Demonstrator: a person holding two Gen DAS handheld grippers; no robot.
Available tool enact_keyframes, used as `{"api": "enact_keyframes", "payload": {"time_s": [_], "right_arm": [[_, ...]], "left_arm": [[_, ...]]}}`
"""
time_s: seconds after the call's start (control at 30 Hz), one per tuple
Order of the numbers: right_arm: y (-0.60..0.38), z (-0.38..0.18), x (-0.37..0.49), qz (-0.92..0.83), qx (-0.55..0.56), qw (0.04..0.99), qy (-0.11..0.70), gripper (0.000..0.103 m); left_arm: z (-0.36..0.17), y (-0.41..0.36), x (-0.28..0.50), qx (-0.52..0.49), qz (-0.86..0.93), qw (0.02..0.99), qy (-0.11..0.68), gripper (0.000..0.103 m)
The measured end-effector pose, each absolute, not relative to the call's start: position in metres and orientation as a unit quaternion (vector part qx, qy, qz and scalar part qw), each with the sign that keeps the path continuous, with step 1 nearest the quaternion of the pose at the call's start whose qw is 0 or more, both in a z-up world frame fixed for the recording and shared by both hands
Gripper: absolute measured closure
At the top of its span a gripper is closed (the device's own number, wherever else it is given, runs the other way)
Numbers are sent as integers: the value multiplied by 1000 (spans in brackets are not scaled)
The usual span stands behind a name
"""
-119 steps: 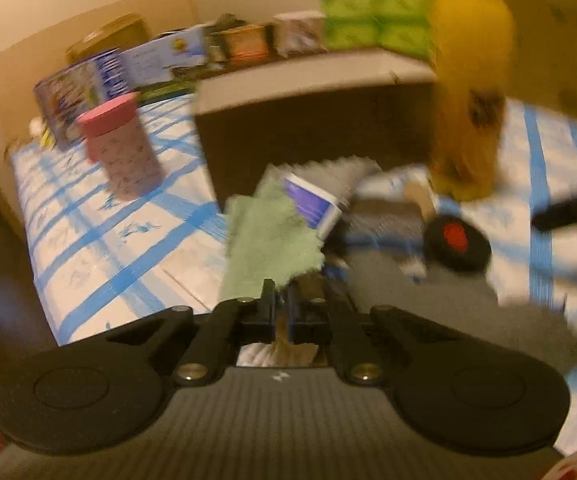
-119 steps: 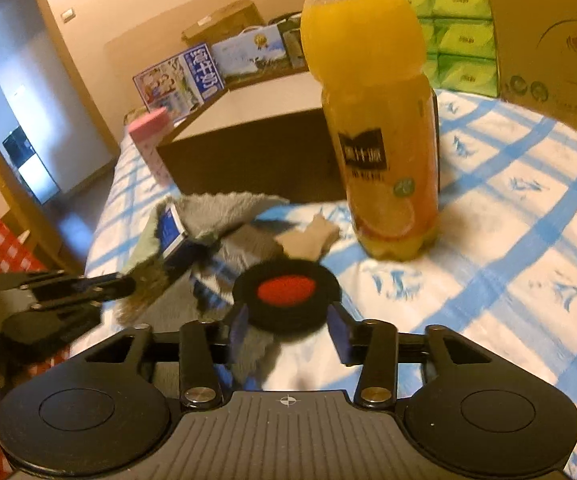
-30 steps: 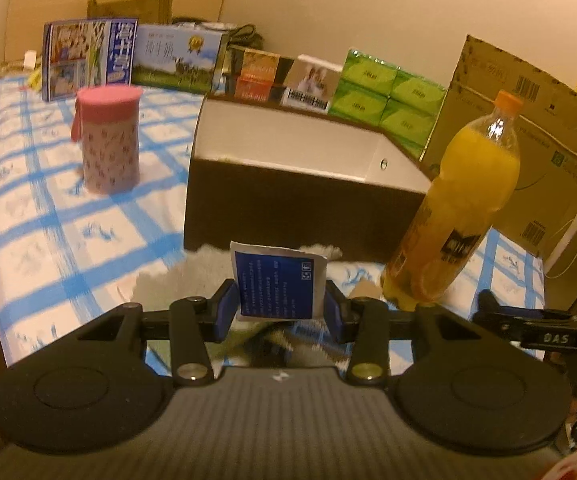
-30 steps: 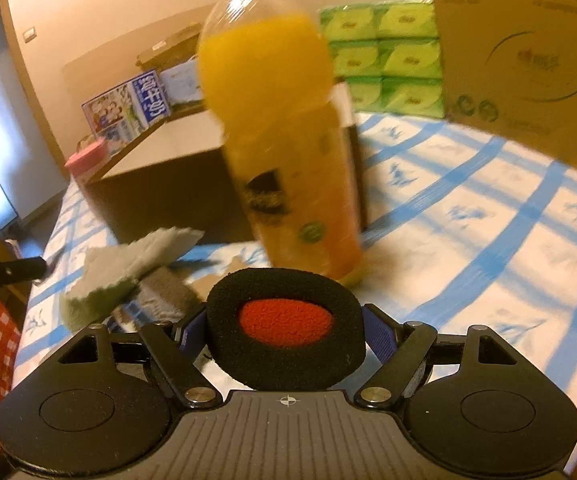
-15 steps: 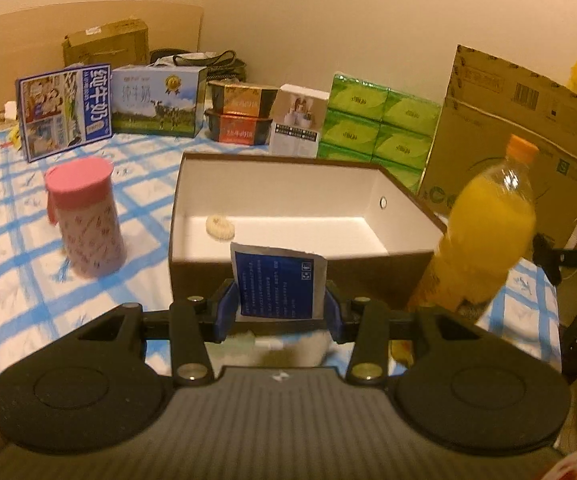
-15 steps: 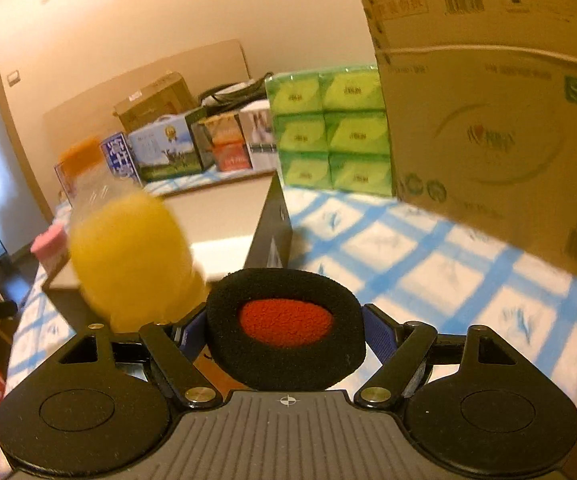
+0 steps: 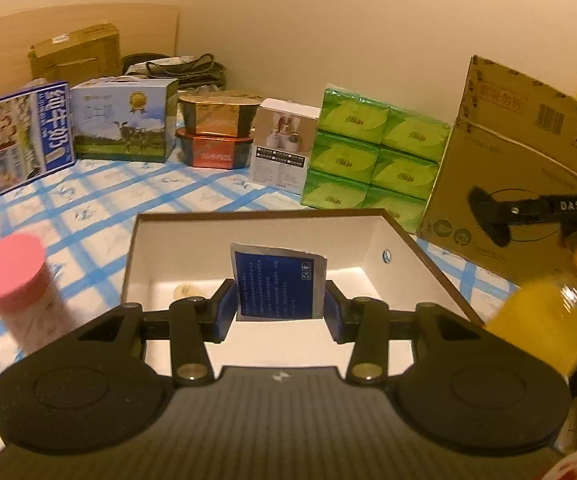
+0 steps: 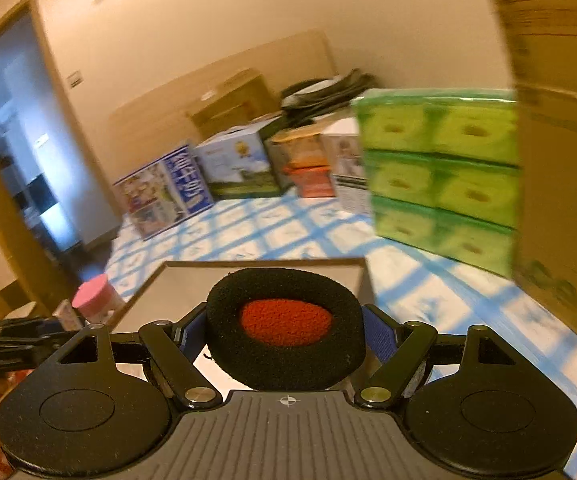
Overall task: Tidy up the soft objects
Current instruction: 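Carry packet and puff over the brown box and open both tools, then move both tools back toward the pile of soft items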
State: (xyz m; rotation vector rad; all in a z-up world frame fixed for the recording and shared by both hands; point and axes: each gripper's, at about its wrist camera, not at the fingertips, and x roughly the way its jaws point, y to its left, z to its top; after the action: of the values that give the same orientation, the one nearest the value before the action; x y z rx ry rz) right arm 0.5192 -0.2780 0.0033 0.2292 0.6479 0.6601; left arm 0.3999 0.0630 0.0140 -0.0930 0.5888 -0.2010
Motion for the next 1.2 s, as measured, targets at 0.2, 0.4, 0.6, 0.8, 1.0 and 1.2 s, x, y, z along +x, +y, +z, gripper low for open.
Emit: {"api": "enact_keyframes", "payload": {"time_s": [0.2, 0.4, 0.6, 0.8, 1.0, 1.2], "right_arm": [[-237, -15, 567, 385, 49, 856, 343, 24], [-205, -43, 594, 413, 11, 838, 355, 16], [-194, -59, 610, 403, 11, 845, 352, 12], [-204, -57, 602, 392, 16, 851, 350, 12], [-244, -45, 578, 341, 60, 877, 332, 12], [-297, -29, 538, 276, 98, 897, 331, 12]], "left_arm": [[9, 48, 455, -21, -111, 946, 303, 62], [-15, 38, 496, -1, -113, 939, 326, 61], [-39, 42, 527, -6, -105, 929, 355, 44], [-45, 47, 530, 3, -94, 926, 365, 43], [-34, 55, 511, 1, -92, 927, 364, 43], [-10, 60, 472, 6, -101, 927, 362, 43]]}}
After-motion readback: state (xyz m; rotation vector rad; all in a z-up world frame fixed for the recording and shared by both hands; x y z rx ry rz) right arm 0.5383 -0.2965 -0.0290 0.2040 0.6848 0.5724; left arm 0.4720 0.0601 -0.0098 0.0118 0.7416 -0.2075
